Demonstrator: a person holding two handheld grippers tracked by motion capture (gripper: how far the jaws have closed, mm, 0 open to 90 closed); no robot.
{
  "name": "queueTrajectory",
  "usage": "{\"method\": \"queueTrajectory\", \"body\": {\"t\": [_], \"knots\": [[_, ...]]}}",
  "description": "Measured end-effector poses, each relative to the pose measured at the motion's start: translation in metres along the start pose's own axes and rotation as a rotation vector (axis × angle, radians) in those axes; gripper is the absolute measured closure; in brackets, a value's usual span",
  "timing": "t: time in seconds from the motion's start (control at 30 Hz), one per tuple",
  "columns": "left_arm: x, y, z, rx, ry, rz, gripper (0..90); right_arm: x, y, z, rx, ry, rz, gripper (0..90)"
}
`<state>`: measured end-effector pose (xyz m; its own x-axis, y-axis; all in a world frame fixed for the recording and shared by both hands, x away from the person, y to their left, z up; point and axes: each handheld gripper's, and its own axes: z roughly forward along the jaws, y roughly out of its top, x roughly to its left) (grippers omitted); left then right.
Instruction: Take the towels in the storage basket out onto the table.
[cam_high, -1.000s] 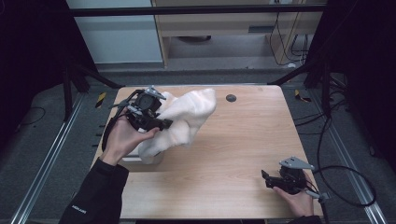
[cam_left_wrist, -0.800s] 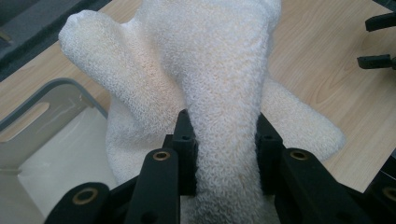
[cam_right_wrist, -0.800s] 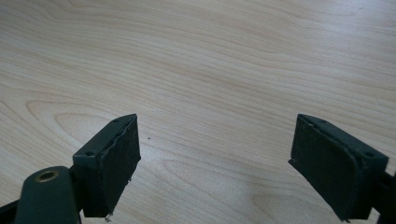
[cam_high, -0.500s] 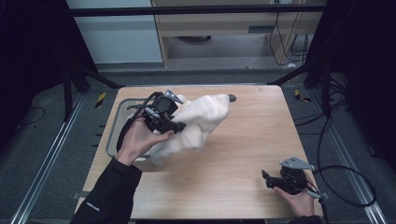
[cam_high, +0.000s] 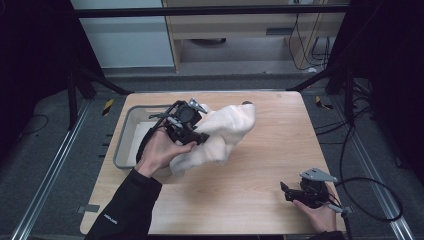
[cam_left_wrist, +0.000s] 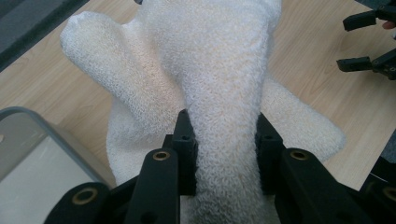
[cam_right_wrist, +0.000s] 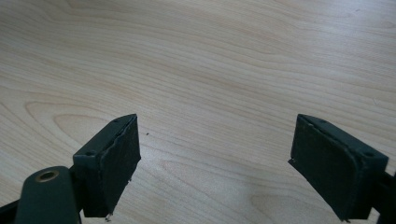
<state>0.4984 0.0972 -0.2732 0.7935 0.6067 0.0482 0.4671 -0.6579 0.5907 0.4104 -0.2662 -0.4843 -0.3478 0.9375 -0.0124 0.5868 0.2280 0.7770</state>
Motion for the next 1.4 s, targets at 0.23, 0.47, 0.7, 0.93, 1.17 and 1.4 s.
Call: {"method": "queueTrajectory", "body": {"t": [0.23, 0.47, 0.7, 0.93, 1.17, 1.4], "knots": [[-0.008, 0.006, 0.015, 0.006, -0.020, 0.019, 68.4, 0.000, 0.000, 0.000, -0.002, 0.002, -0.002, 15.6], [-0.015, 0.009, 0.035, 0.017, -0.030, 0.033, 68.4, -0.001, 0.000, 0.000, -0.007, -0.003, -0.012, 15.6], [-0.020, 0.007, 0.057, 0.039, -0.041, 0.039, 68.3, 0.000, -0.001, 0.000, -0.007, 0.000, -0.021, 15.6], [-0.022, 0.003, 0.076, 0.059, -0.048, 0.034, 68.3, 0.001, -0.001, 0.001, -0.006, 0.001, -0.025, 15.6], [-0.026, -0.003, 0.094, 0.075, -0.057, 0.045, 68.2, 0.002, -0.002, 0.003, -0.002, -0.005, -0.045, 15.6], [-0.030, -0.010, 0.111, 0.095, -0.068, 0.043, 68.0, 0.002, -0.002, 0.003, 0.003, -0.006, -0.047, 15.6]]}}
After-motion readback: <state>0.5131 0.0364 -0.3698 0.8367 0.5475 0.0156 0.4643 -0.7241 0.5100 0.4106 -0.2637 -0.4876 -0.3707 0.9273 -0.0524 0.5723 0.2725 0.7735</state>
